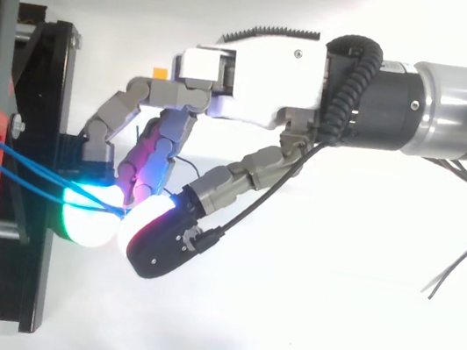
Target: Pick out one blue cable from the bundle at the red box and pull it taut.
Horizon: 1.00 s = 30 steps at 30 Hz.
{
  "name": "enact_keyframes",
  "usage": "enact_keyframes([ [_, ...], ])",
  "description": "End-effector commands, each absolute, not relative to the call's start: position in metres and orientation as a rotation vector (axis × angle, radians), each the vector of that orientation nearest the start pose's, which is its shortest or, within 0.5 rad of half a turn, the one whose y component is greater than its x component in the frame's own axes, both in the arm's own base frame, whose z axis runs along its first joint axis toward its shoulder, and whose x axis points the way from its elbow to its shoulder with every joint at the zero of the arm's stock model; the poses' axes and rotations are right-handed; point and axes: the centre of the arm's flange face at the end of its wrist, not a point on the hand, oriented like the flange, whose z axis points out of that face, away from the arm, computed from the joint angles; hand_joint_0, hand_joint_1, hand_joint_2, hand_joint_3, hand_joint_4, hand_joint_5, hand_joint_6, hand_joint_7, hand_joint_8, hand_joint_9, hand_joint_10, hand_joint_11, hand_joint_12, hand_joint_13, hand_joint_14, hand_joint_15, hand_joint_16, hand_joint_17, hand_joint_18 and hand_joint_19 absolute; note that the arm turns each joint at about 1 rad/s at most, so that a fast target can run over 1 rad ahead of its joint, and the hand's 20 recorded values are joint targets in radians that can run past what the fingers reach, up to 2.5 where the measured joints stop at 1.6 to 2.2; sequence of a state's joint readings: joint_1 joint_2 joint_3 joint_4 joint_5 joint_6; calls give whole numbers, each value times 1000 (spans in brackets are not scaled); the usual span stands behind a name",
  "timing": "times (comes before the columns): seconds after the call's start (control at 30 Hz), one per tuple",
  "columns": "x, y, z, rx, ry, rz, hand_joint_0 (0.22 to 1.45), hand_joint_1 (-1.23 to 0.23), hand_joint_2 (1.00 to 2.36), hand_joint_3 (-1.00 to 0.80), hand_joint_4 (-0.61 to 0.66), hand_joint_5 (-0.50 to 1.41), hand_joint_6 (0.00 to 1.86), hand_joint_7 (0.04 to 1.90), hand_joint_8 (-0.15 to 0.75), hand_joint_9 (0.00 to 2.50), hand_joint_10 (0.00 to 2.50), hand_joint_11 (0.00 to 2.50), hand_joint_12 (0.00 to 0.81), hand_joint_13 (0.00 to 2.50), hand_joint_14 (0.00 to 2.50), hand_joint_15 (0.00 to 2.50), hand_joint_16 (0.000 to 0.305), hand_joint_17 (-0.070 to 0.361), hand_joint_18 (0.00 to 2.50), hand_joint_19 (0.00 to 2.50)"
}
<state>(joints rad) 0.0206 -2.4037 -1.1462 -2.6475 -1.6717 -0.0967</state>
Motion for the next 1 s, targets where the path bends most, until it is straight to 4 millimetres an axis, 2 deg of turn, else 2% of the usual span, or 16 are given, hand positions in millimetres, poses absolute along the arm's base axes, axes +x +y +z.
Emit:
enact_keyframes([
  [0.0, 784, -107, 202, 1009, 1275, 1261, 684, -849, 1021, -256, -181, -89, 943, 706, 271, 1183, 24, 626, 277, 857, 18, 429, 40, 91, 730, 574],
  [0.13, 784, -107, 202, 1011, 1275, 1262, 704, -851, 1017, -297, -192, -91, 947, 707, 268, 1184, 22, 628, 278, 871, 18, 439, 40, 90, 741, 572],
  [0.17, 783, -106, 209, 1007, 1272, 1262, 709, -851, 1016, -317, -198, -91, 947, 707, 267, 1189, 22, 624, 279, 876, 18, 436, 40, 90, 740, 572],
  [0.33, 778, -106, 218, 1007, 1298, 1237, 734, -851, 1006, -436, -211, -91, 950, 704, 262, 1207, 23, 613, 281, 897, 18, 441, 39, 88, 764, 570],
  [0.47, 774, -106, 228, 1009, 1318, 1219, 694, -845, 1000, -500, -167, -91, 948, 685, 258, 1217, 22, 618, 285, 907, 19, 441, 39, 87, 774, 578],
  [0.53, 773, -107, 226, 1013, 1326, 1213, 672, -828, 1000, -500, -144, -91, 946, 680, 255, 1222, 22, 616, 285, 910, 19, 445, 39, 87, 773, 578],
  [0.7, 772, -105, 225, 1022, 1340, 1207, 581, -708, 1000, -500, -39, -82, 922, 655, 269, 1253, 21, 598, 292, 912, 18, 430, 39, 88, 775, 599],
  [0.97, 772, -106, 225, 1023, 1337, 1203, 543, -621, 1000, -500, -14, -74, 869, 734, 271, 1269, 21, 582, 301, 912, 17, 424, 41, 93, 786, 601],
])
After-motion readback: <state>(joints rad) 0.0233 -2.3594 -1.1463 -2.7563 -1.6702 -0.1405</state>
